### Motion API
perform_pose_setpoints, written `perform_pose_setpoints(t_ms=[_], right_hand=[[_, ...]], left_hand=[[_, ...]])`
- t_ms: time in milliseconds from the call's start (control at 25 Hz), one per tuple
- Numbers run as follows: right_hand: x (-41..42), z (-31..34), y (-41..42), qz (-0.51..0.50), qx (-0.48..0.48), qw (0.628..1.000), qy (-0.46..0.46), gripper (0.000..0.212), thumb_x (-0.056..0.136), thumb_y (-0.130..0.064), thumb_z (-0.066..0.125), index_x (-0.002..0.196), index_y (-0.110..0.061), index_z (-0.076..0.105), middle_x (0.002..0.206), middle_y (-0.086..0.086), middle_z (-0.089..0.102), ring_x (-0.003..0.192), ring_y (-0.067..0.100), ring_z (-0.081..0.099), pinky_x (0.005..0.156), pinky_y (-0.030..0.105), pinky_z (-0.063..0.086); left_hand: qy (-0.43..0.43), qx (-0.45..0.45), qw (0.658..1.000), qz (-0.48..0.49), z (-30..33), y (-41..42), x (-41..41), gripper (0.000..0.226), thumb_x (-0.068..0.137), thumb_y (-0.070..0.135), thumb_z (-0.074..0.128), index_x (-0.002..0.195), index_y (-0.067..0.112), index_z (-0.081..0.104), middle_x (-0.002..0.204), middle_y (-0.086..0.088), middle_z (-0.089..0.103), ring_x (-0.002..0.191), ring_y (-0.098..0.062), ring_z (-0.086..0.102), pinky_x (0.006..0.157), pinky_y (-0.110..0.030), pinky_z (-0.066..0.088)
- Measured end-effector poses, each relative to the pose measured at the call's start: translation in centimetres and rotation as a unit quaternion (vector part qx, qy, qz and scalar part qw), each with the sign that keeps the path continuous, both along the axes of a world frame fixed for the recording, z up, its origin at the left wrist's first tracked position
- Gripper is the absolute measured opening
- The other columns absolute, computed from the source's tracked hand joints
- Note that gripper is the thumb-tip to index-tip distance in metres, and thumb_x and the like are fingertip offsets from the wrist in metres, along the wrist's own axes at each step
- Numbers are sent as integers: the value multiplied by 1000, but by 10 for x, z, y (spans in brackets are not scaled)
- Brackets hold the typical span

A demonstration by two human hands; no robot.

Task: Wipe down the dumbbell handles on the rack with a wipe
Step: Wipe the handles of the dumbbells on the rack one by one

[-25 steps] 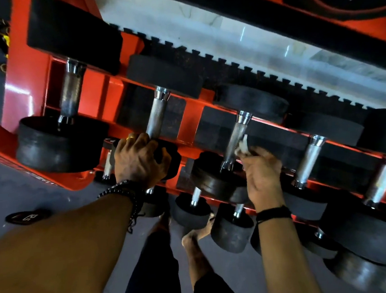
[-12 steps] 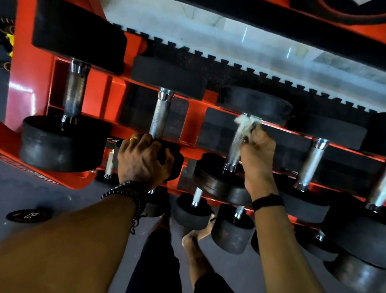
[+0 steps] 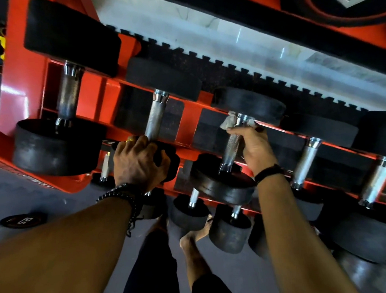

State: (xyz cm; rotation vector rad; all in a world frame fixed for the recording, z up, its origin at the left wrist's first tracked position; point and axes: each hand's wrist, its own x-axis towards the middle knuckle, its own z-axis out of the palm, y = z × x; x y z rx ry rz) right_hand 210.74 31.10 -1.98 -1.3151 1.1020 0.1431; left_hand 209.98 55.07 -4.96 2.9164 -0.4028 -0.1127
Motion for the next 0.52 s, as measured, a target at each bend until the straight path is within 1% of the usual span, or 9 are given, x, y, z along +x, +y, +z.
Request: perform_pose_setpoints(t_ms=[40, 80, 160, 200, 240, 320, 360, 440, 520], right_hand=[[-3, 3, -1, -5, 1, 1000, -13, 35, 70, 4, 77, 83, -22, 58, 86, -5, 65, 88, 14, 64, 99, 38, 50], [-6, 4, 1, -2, -16, 1000, -23, 37, 72, 2, 78, 80, -23, 53, 84, -9, 61, 83, 9, 62, 95, 32, 50], [-9, 0, 4, 5, -38, 998, -44, 35, 73, 2, 79, 78, -22, 54, 85, -10, 60, 78, 5, 60, 84, 21, 50], [-6, -4, 1, 8, -18, 999, -49, 30, 72, 3, 80, 79, -19, 60, 88, -6, 65, 78, 7, 63, 82, 21, 51], [0, -8, -4, 14, 31, 998, -55, 25, 72, 3, 79, 80, -16, 65, 87, -2, 69, 78, 10, 65, 82, 24, 53], [13, -18, -14, 51, 125, 991, -24, 16, 76, -3, 77, 78, -17, 68, 75, -4, 70, 70, 11, 64, 77, 28, 52], [18, -21, -16, 60, 131, 990, 1, 15, 78, -7, 77, 76, -19, 67, 67, -7, 67, 65, 10, 61, 72, 28, 50], [23, -31, -10, 39, 92, 995, 15, 15, 79, -10, 77, 73, -17, 65, 61, -5, 65, 57, 12, 61, 66, 30, 50], [16, -37, -2, 12, -16, 999, -31, 14, 73, -12, 79, 70, -12, 66, 63, 3, 66, 57, 19, 64, 66, 39, 56]], left_hand=[[-4, 1, 1000, 0, 0, 0, 0, 30, 79, 35, 57, 67, 9, 68, 72, -10, 60, 73, -35, 58, 67, -41, 45], [0, 3, 1000, 2, 0, 0, 2, 30, 79, 35, 58, 68, 9, 69, 73, -9, 60, 74, -35, 58, 68, -41, 45], [1, 1, 1000, 1, 0, 0, 2, 30, 80, 35, 59, 69, 9, 69, 74, -9, 61, 75, -35, 57, 69, -41, 44], [-11, -4, 1000, -1, -1, 0, 1, 29, 79, 35, 60, 69, 9, 69, 74, -10, 61, 75, -35, 57, 69, -41, 44], [-21, -7, 1000, -4, -2, 0, 2, 28, 79, 34, 60, 69, 9, 69, 75, -10, 61, 75, -36, 58, 69, -41, 44], [-19, -7, 1000, -11, -2, 3, 1, 29, 80, 34, 59, 69, 9, 69, 74, -11, 61, 74, -36, 57, 68, -41, 44], [-24, -4, 1000, -14, -2, 3, 1, 30, 81, 34, 59, 69, 8, 69, 74, -11, 60, 73, -36, 57, 67, -41, 44], [-33, -2, 999, -16, -4, 2, 1, 31, 82, 35, 58, 69, 9, 69, 73, -11, 60, 71, -36, 57, 66, -42, 45], [-39, -10, 999, -24, -6, 1, 3, 33, 83, 36, 57, 69, 9, 69, 73, -11, 60, 71, -37, 57, 66, -42, 46]])
